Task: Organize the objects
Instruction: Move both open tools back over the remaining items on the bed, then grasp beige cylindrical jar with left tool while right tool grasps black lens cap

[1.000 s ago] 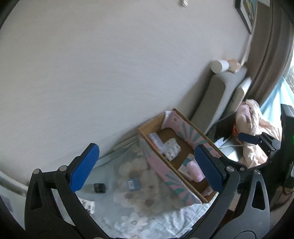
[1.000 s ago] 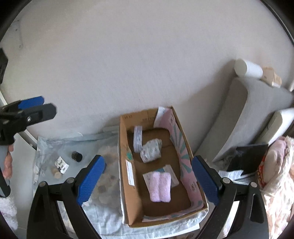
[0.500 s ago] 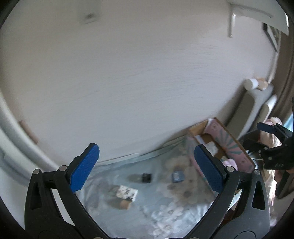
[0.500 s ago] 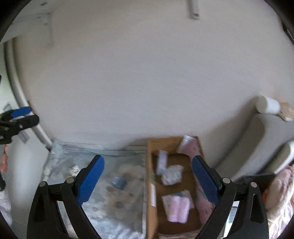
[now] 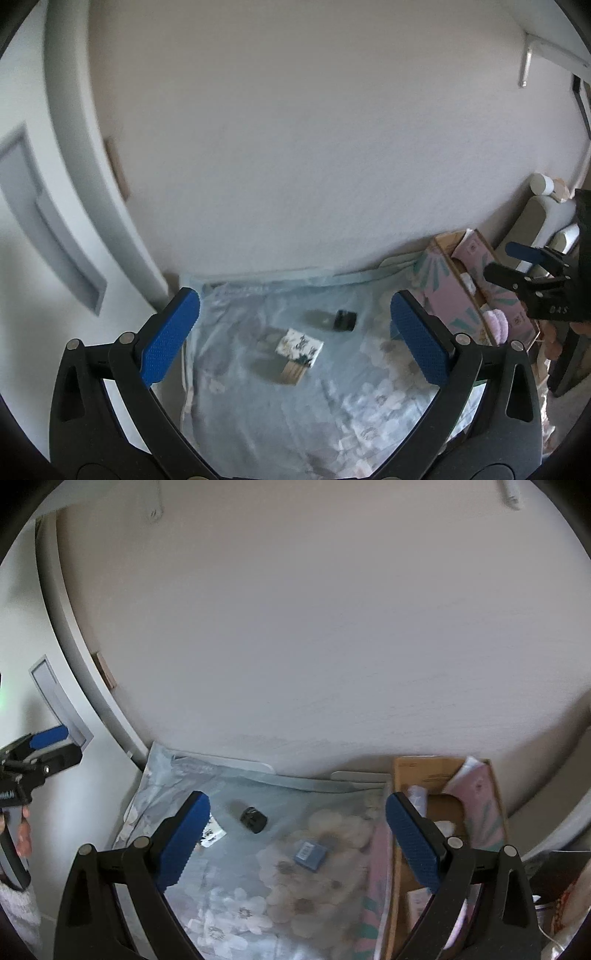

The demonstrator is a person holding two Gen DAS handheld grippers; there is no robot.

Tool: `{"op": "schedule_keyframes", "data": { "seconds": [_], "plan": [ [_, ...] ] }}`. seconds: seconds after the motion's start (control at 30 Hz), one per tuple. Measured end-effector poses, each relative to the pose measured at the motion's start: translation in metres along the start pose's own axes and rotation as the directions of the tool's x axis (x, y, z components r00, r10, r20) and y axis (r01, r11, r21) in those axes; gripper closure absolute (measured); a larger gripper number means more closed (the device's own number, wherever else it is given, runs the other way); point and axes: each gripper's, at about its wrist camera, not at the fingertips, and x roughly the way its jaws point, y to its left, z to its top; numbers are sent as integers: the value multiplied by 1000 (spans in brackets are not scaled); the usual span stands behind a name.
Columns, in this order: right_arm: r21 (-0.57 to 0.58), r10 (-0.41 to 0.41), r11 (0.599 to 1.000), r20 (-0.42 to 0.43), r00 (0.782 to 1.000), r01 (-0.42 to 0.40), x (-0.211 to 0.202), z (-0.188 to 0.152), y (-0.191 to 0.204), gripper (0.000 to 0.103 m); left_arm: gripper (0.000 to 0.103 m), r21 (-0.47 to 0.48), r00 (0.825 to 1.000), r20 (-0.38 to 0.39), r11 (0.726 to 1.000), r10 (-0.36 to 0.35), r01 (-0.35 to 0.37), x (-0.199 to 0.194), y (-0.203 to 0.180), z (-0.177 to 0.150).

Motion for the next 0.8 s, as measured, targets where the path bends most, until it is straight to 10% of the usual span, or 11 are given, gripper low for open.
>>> {"op": "schedule_keyframes", "data": {
  "seconds": [0.8],
  "plan": [
    [-96, -8, 995, -124, 992, -4, 162, -68, 53, 19, 23, -33, 980, -178, 996, -92, 87, 138, 23, -135]
  ]
}}
